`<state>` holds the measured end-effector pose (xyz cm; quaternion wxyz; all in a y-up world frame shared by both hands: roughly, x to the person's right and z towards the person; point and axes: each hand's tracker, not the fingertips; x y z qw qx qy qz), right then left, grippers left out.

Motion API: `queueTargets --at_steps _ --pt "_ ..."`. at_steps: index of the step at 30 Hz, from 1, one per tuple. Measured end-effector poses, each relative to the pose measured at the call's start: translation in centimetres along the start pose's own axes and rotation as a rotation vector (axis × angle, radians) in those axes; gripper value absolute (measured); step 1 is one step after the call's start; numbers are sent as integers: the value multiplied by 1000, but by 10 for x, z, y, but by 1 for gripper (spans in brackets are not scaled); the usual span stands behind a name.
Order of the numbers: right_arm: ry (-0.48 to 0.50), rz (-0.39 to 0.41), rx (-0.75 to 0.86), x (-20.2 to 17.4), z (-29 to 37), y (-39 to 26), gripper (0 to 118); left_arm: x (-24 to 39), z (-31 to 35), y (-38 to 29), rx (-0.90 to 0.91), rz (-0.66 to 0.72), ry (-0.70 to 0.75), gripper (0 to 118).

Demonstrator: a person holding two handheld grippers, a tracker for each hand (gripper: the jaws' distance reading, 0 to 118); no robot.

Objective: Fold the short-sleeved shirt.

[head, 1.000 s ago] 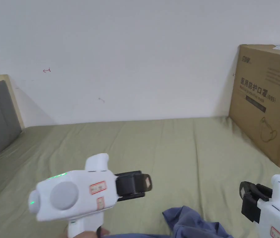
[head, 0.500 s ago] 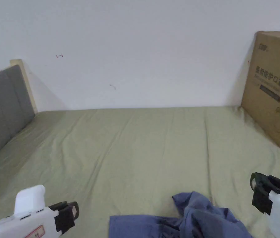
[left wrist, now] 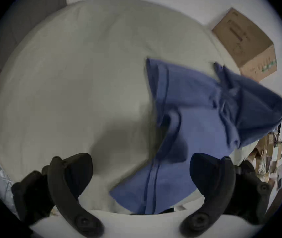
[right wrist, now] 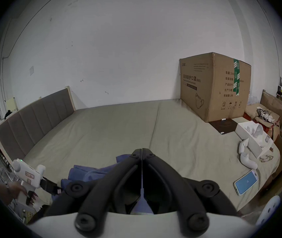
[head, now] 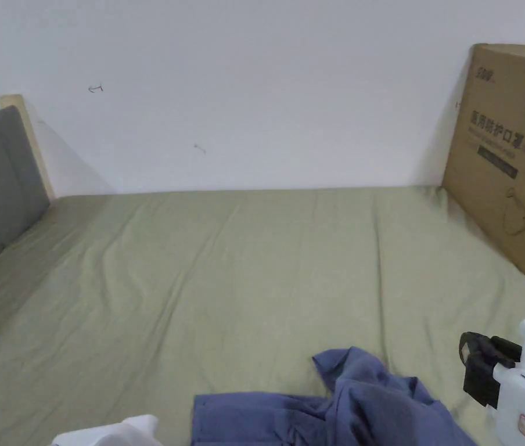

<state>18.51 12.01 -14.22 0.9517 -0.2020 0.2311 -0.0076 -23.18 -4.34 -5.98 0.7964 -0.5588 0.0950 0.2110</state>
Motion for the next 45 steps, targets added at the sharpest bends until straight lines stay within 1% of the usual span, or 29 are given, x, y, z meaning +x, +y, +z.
queueTargets --at_steps 1,2,4,5,6,9,11,12,13,15,16,17,20,21,22,23,24,25,26,27,29,30,33,36,37,38,40,43,45 --pt "-4 5 -7 2 -1 -1 0 3 -8 -7 -53 -25 -18 105" --pt "-12 12 -14 4 -2 -2 0 9 -11 -14 -91 -80 -9 95" --pt "-25 15 -32 11 -8 -4 0 30 -2 -29 -37 -344 165 65" --pt "-29 5 -44 16 -12 -5 0 35 3 -33 -28 -388 157 35" --pt "-31 -10 -59 21 -17 -6 0 34 11 -33 -9 -366 104 0" --pt "-19 -75 -152 42 -41 -10 0 21 34 -29 98 -222 -15 0" --pt "33 -138 -255 61 -64 -15 0 14 53 -30 208 -162 -23 0" --pt "45 -165 -310 67 -75 -17 7 13 60 -31 246 -141 -16 0" --pt "45 -174 -410 73 -92 -22 31 8 71 -33 281 -120 0 0" --pt "39 -199 -592 84 -120 -40 100 5 83 -33 327 -91 -10 0" --pt "24 -207 -673 90 -133 -54 102 4 87 -32 348 -74 -25 0" --pt "17 -222 -693 97 -142 -70 102 3 90 -33 337 -78 -21 0" --pt "-56 -170 -827 107 -159 -104 101 4 91 -29 332 -89 -13 0" --pt "-34 -170 -859 107 -160 -112 92 5 90 -29 324 -95 -8 0" --pt "-6 -166 -894 105 -156 -117 77 5 89 -29 323 -103 2 0" --pt "18 -140 -864 103 -150 -118 62 5 87 -29 323 -107 8 0" --pt "-33 -43 -811 100 -143 -115 16 4 86 -29 323 -106 11 0" --pt "-37 23 -758 97 -136 -110 3 4 85 -29 321 -102 12 0" --pt "28 11 -736 95 -131 -107 3 2 85 -29 326 -90 10 0" --pt "-6 -15 -714 94 -124 -110 3 1 87 -30 337 -76 5 0" --pt "55 -40 -670 99 -109 -106 3 -1 98 -30 389 -52 -9 0" --pt "72 -45 -638 102 -104 -87 3 -3 105 -28 414 -48 -13 0" --pt "84 -20 -517 109 -76 -56 3 -7 140 -18 512 -56 -17 0" --pt "63 -4 -390 113 -48 -4 3 -14 182 -3 626 -71 58 0" --pt "99 -41 -370 118 -41 8 3 -16 196 4 633 -63 20 0" --pt "97 -64 -332 116 -32 30 3 -21 210 11 660 -53 -11 0" --pt "90 -71 -276 118 -20 53 3 -23 235 23 712 -52 -34 0" --pt "132 -99 -202 109 1 97 3 -20 268 43 771 -69 -45 0" --pt "169 -159 -170 111 5 121 3 -12 292 56 805 -65 -87 0"
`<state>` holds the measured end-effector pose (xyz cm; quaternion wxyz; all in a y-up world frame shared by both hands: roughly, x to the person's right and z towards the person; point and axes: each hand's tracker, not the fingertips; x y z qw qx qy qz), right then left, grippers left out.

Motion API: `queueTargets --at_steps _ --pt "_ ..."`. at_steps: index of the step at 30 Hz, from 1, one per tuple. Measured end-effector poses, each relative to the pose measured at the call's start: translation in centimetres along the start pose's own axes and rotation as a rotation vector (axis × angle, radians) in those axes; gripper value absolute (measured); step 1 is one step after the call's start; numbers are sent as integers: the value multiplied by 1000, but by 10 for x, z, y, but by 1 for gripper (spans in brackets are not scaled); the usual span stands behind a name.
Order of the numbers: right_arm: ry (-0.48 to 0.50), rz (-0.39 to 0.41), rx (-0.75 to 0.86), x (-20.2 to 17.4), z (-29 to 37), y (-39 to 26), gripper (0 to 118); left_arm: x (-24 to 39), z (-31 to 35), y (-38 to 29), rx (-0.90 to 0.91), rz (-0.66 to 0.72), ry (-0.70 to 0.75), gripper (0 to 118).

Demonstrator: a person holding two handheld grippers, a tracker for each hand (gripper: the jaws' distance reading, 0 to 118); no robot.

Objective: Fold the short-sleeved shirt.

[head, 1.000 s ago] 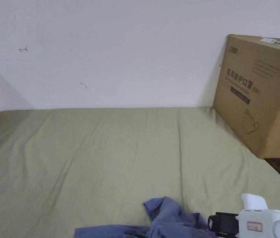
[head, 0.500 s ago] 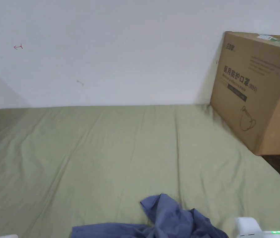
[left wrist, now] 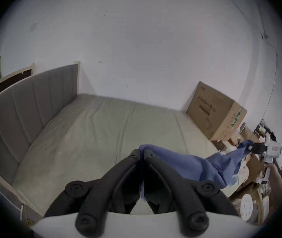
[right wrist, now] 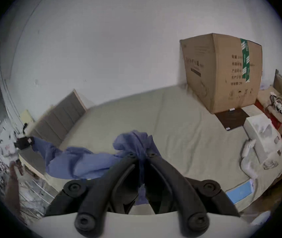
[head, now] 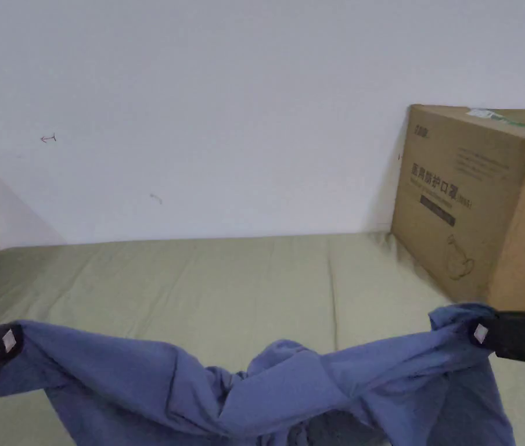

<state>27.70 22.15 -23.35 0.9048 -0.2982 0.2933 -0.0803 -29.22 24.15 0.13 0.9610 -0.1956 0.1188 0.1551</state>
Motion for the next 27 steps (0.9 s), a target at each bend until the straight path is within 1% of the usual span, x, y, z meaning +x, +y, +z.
queueTargets --at_steps 2,4,7,8,9,11,13,16,19,21,23,25,27 --pt "17 -42 31 -6 7 27 3 2 1 22 16 15 -25 0" --pt "4 -29 44 -11 5 47 3 5 -3 42 31 33 -57 0" --pt "-32 5 68 -16 -5 77 3 10 -17 63 37 39 -63 0" --pt "-34 4 70 -17 -10 84 3 15 -22 67 41 38 -62 0" --pt "-33 -3 69 -11 -20 95 3 17 -29 73 48 37 -59 0" --pt "-30 -26 71 -13 -35 110 3 19 -43 84 59 44 -57 0" --pt "-43 -33 79 -13 -53 127 3 24 -59 94 70 48 -48 0" --pt "-83 23 133 -24 -70 153 3 24 -88 110 94 27 -28 0" --pt "-96 53 215 -30 -77 171 3 29 -103 119 143 4 -17 1" --pt "-111 79 256 -30 -81 176 3 29 -114 121 176 -29 -3 0" --pt "-120 90 265 -26 -88 172 3 28 -124 117 170 -41 0 0" --pt "-124 77 266 -13 -98 158 3 23 -136 106 154 -41 3 1" --pt "-124 35 223 5 -113 133 3 13 -150 84 87 -6 2 1"
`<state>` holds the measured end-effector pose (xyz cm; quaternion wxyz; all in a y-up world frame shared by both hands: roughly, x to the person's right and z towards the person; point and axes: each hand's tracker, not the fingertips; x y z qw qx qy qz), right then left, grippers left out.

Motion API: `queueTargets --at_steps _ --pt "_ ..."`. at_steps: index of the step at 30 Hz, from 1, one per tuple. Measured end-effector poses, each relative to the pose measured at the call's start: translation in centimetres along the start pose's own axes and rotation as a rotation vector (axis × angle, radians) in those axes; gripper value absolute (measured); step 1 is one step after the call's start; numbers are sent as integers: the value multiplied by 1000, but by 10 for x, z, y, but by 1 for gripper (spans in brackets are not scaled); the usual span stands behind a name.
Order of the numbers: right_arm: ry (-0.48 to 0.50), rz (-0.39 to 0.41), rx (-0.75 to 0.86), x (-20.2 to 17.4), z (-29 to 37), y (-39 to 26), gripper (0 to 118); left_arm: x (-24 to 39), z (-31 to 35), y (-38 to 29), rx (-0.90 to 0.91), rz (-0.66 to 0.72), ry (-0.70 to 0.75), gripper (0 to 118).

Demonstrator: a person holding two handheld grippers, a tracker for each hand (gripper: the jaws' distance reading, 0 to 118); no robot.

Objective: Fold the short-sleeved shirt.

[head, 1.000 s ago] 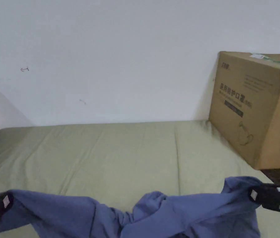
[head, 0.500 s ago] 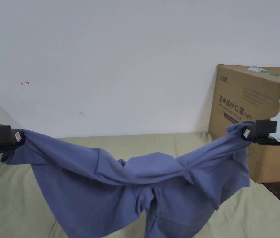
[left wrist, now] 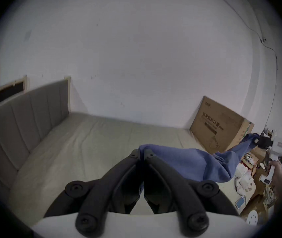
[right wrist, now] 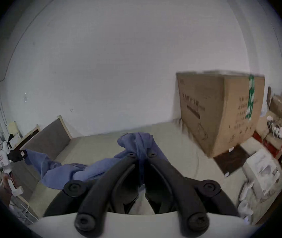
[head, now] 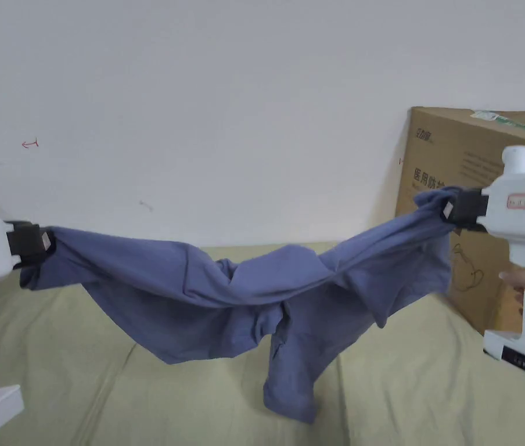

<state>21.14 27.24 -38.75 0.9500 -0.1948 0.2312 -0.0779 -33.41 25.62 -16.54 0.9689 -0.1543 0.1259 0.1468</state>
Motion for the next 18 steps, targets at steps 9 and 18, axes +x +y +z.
queueTargets --at_steps 9,18 --pt "-152 -127 -596 70 -29 -261 3 -57 -49 -221 -627 59 84 0" --pt "-114 -212 -701 107 41 -341 3 -84 18 -309 -804 24 32 0"
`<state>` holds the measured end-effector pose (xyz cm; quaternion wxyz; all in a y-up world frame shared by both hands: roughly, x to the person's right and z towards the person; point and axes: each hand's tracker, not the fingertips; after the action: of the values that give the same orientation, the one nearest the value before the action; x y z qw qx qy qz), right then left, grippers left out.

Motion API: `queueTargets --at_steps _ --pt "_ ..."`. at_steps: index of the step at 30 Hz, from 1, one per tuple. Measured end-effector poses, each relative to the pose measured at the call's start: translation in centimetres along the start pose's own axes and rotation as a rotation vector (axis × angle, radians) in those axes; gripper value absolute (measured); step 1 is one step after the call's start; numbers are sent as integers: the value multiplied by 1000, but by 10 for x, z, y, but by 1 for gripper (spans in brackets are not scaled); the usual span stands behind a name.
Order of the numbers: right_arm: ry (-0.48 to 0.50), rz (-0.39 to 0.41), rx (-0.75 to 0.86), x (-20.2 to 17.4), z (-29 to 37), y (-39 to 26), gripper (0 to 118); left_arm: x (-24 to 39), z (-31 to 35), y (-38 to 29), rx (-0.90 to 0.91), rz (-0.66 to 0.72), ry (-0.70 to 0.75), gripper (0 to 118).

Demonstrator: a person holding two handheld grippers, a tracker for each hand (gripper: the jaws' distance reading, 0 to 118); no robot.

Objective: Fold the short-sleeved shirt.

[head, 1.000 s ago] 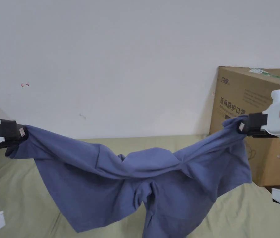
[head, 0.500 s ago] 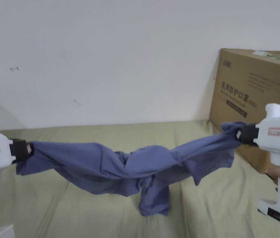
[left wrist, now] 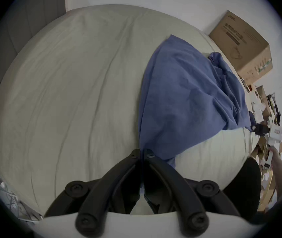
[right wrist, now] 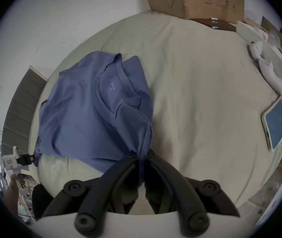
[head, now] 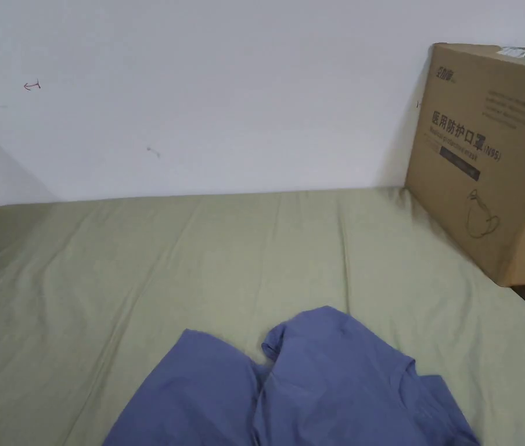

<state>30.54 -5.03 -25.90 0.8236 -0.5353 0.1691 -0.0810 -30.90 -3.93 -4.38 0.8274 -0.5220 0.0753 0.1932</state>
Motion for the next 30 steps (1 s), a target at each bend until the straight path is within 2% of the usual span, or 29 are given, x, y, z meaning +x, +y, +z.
queueTargets --at_steps 3,8,12,13,14,15,16,17,18,19,22,26,27,28,29,30 --pt "11 6 -8 4 20 -16 3 2 19 -19 -3 -1 -18 1" --pt "-15 87 -48 2 45 -49 3 2 42 -48 -25 -16 -33 1" --pt "-5 53 -40 0 51 -61 6 2 48 -61 -30 4 -57 2" --pt "-5 30 -22 -3 52 -62 20 2 50 -61 -22 17 -69 8" --pt "-28 13 -10 -6 54 -62 52 2 53 -62 -7 36 -70 22" --pt "-60 -1 -7 -9 56 -62 98 4 57 -62 7 51 -58 51" --pt "-69 -9 -6 -10 58 -61 109 4 61 -62 25 71 -54 65" --pt "-57 -19 30 -15 66 -61 109 4 67 -61 47 89 -75 76" --pt "-25 -23 63 -21 73 -58 109 6 74 -58 73 113 -102 98" --pt "13 -20 73 -29 80 -54 109 9 80 -54 108 134 -128 107" --pt "12 46 181 -63 105 -42 109 30 112 -39 250 128 -214 106" --pt "11 170 330 -113 128 -24 106 91 155 -22 447 7 -153 105" --pt "27 197 367 -126 133 -21 97 100 158 -16 487 -26 -140 98" --pt "67 227 403 -138 135 -17 77 112 162 -11 516 -53 -141 83" --pt "106 257 441 -148 138 -15 46 122 166 -8 546 -70 -163 55" --pt "133 290 483 -160 139 -12 3 132 168 -4 571 -90 -181 8"
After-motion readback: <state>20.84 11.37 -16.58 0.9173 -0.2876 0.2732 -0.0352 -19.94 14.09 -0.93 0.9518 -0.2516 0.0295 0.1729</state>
